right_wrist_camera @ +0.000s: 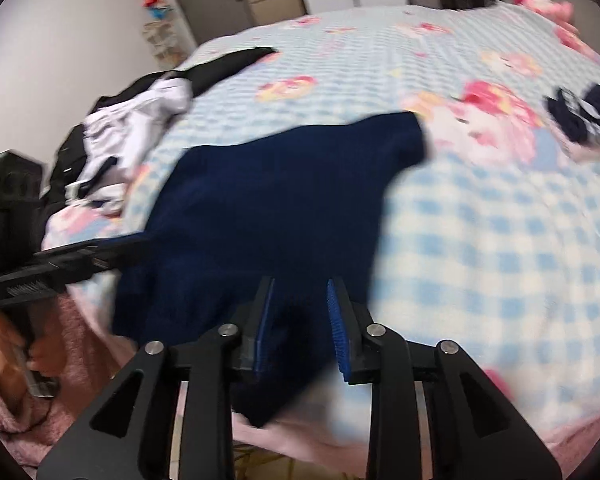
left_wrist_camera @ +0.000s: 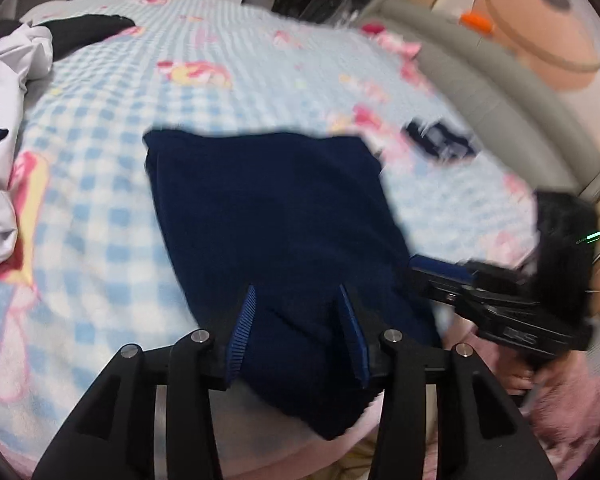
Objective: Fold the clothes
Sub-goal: 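Fold the hems toward the waistband with both grippers and release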
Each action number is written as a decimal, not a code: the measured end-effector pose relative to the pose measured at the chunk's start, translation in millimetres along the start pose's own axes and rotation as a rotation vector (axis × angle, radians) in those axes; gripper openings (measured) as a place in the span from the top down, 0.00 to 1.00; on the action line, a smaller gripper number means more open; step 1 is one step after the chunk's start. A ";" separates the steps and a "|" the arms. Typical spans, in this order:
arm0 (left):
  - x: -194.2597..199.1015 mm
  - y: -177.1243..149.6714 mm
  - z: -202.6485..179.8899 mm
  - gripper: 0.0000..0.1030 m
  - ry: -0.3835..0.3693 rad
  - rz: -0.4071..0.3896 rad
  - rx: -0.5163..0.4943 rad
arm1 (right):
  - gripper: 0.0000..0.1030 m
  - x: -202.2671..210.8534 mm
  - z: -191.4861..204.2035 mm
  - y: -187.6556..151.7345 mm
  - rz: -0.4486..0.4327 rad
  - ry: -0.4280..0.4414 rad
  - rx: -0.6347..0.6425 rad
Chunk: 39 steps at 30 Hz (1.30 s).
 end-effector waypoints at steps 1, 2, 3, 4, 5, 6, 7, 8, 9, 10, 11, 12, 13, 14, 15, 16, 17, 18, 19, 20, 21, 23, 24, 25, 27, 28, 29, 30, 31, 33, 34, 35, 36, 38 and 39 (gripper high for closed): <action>-4.1 -1.8 0.0 0.57 0.028 0.018 -0.007 | 0.71 -7.9 6.5 -1.6 0.023 0.002 0.018; -6.1 -3.6 1.9 0.57 0.040 0.032 -0.006 | 0.71 -17.6 9.5 -6.1 0.060 -0.024 0.037; -3.7 -3.5 4.8 0.58 0.029 0.031 0.006 | 0.71 -28.7 11.5 -11.5 0.103 -0.059 0.057; -1.3 -3.3 7.8 0.58 0.018 0.030 0.018 | 0.71 -31.5 10.6 -15.9 0.116 -0.070 0.065; 3.2 -3.0 11.2 0.59 0.004 0.020 0.032 | 0.71 -30.1 8.3 -19.7 0.112 -0.068 0.066; 11.1 -2.7 15.2 0.59 -0.013 -0.003 0.049 | 0.71 -25.0 4.1 -22.3 0.102 -0.069 0.064; 18.3 -2.8 18.7 0.59 -0.020 -0.027 0.062 | 0.71 -19.5 0.0 -24.0 0.094 -0.078 0.064; 25.4 -2.0 21.9 0.59 -0.021 -0.054 0.074 | 0.71 -13.5 -3.9 -26.3 0.081 -0.090 0.063; 31.4 -0.9 24.0 0.59 -0.027 -0.078 0.083 | 0.70 -7.1 -7.2 -29.4 0.062 -0.095 0.056; 35.6 0.5 24.2 0.59 -0.041 -0.095 0.085 | 0.70 -3.2 -10.2 -29.9 0.045 -0.088 0.037; 39.0 2.1 23.4 0.59 -0.055 -0.113 0.086 | 0.69 -0.5 -13.2 -29.0 0.028 -0.077 0.014; 39.8 4.2 20.2 0.59 -0.064 -0.126 0.080 | 0.69 0.4 -13.4 -24.9 0.016 -0.079 0.007; 37.5 7.5 15.2 0.59 -0.060 -0.128 0.064 | 0.68 0.4 -12.2 -19.3 0.006 -0.087 0.009; 33.2 12.0 10.5 0.58 -0.041 -0.122 0.044 | 0.68 0.3 -11.1 -13.6 -0.004 -0.096 0.011; 27.4 17.9 6.1 0.58 -0.019 -0.108 0.021 | 0.67 -0.8 -7.5 -5.4 -0.014 -0.108 0.039; 20.7 25.9 2.3 0.58 0.007 -0.094 -0.006 | 0.66 -3.3 -4.8 4.8 -0.021 -0.129 0.074; 14.7 34.6 0.0 0.57 0.036 -0.085 -0.030 | 0.61 -6.2 -3.0 15.1 -0.025 -0.153 0.106; 8.7 43.3 -2.3 0.57 0.065 -0.076 -0.053 | 0.59 -11.9 -3.5 26.8 -0.020 -0.171 0.121; 2.1 51.9 -2.7 0.57 0.090 -0.065 -0.070 | 0.59 -19.0 -5.1 39.1 -0.010 -0.187 0.128; -5.4 60.4 0.2 0.55 0.106 -0.050 -0.076 | 0.59 -26.0 -8.2 48.2 0.000 -0.186 0.124; -11.6 67.0 6.4 0.54 0.124 -0.032 -0.078 | 0.59 -33.0 -12.0 55.8 0.009 -0.176 0.115; -24.1 73.0 26.2 0.54 0.174 -0.004 -0.055 | 0.59 -47.8 -19.5 67.6 0.045 -0.186 0.120; -25.4 71.7 34.2 0.54 0.176 -0.017 -0.032 | 0.59 -54.5 -23.6 66.1 0.065 -0.214 0.135; -22.6 66.9 43.6 0.55 0.161 -0.041 0.006 | 0.59 -64.1 -27.9 63.0 0.088 -0.249 0.152; -13.1 56.5 58.3 0.57 0.151 -0.110 0.088 | 0.60 -72.9 -32.2 57.5 0.095 -0.298 0.176; -7.1 52.0 63.5 0.58 0.168 -0.149 0.126 | 0.60 -76.2 -33.9 54.9 0.094 -0.320 0.187; -0.5 49.0 66.6 0.57 0.213 -0.186 0.157 | 0.60 -74.3 -32.9 53.9 0.080 -0.358 0.196; 4.7 47.2 68.8 0.57 0.235 -0.211 0.179 | 0.60 -69.8 -30.5 53.7 0.058 -0.405 0.204; 8.3 47.6 69.6 0.57 0.210 -0.208 0.189 | 0.60 -63.6 -30.1 53.2 0.044 -0.405 0.185; 17.9 46.9 67.6 0.56 0.152 -0.200 0.200 | 0.58 -49.4 -31.3 52.1 0.023 -0.355 0.117; 22.8 44.8 63.2 0.55 0.128 -0.205 0.191 | 0.58 -42.3 -31.9 51.5 0.013 -0.331 0.083; 26.8 42.2 57.7 0.54 0.105 -0.207 0.182 | 0.58 -35.2 -32.5 50.9 0.003 -0.306 0.050; 29.2 38.8 50.0 0.53 0.086 -0.205 0.171 | 0.58 -28.1 -33.1 50.4 -0.007 -0.281 0.016; 30.1 28.9 32.6 0.52 0.042 -0.182 0.146 | 0.58 -20.8 -22.9 47.8 -0.011 -0.242 0.023; 29.5 23.6 24.2 0.51 0.028 -0.167 0.131 | 0.58 -16.5 -15.7 43.8 -0.010 -0.222 0.033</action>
Point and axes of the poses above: each gripper's, at about its wrist camera, not at the fingertips, and x roughly against the way its jaws point, z to its left, y to its top, the point moved 1 cm from there along -x, roughly the way its jaws point, and after that the axes turned 6 degrees about x, right-handed, at the moved point
